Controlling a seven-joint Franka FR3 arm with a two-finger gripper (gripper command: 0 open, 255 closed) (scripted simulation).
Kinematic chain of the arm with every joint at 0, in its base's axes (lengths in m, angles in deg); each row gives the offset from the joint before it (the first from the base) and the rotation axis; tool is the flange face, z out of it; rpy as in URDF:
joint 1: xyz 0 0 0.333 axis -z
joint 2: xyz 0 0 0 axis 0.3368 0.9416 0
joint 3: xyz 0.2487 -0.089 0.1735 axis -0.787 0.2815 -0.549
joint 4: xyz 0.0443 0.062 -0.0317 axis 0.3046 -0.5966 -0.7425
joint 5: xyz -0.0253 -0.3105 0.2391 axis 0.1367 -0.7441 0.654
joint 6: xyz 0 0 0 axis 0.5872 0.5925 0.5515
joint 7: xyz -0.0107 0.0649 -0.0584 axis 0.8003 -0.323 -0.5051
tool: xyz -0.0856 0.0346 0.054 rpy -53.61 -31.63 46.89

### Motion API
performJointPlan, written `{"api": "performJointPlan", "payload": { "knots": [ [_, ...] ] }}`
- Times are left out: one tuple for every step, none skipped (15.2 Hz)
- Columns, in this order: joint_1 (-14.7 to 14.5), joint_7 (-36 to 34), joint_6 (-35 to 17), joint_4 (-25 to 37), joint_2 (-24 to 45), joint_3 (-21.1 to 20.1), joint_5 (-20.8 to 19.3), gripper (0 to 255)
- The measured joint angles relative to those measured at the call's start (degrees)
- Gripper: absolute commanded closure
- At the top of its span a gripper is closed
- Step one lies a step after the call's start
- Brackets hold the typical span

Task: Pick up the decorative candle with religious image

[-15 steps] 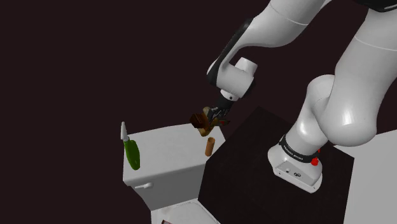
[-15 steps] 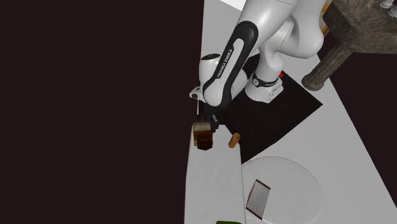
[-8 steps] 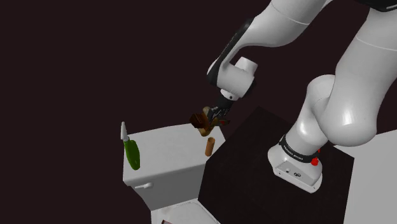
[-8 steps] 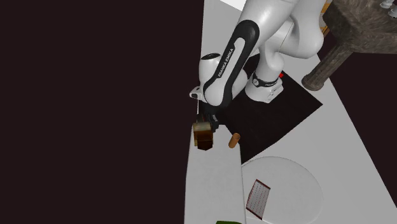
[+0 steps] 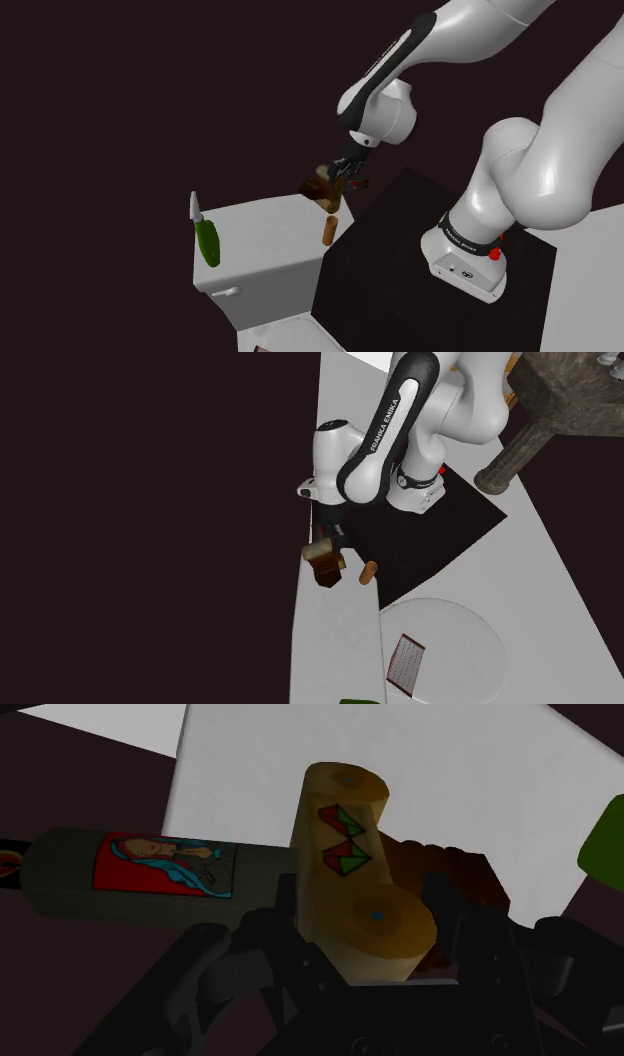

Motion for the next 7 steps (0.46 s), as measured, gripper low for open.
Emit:
{"api": "performJointPlan", "payload": {
  "knots": [
    [0.6, -2.8, 0.2, -0.6, -1.6, -0.2, -3.2, 255],
    [1.2, -4.9, 0.4, -1.0, -2.7, -0.3, -5.7, 255],
    [1.8, -6.8, 0.7, -1.3, -3.7, -0.6, -7.9, 255],
    [2.7, -9.0, 1.2, -1.8, -5.1, -0.9, -10.5, 255],
    [3.6, -10.9, 1.7, -2.0, -6.2, -1.3, -12.8, 255],
    [4.8, -13.2, 2.3, -2.6, -7.9, -1.9, -15.6, 255],
    [5.4, -14.4, 2.7, -2.7, -8.5, -2.3, -17.0, 255]
  ]
}}
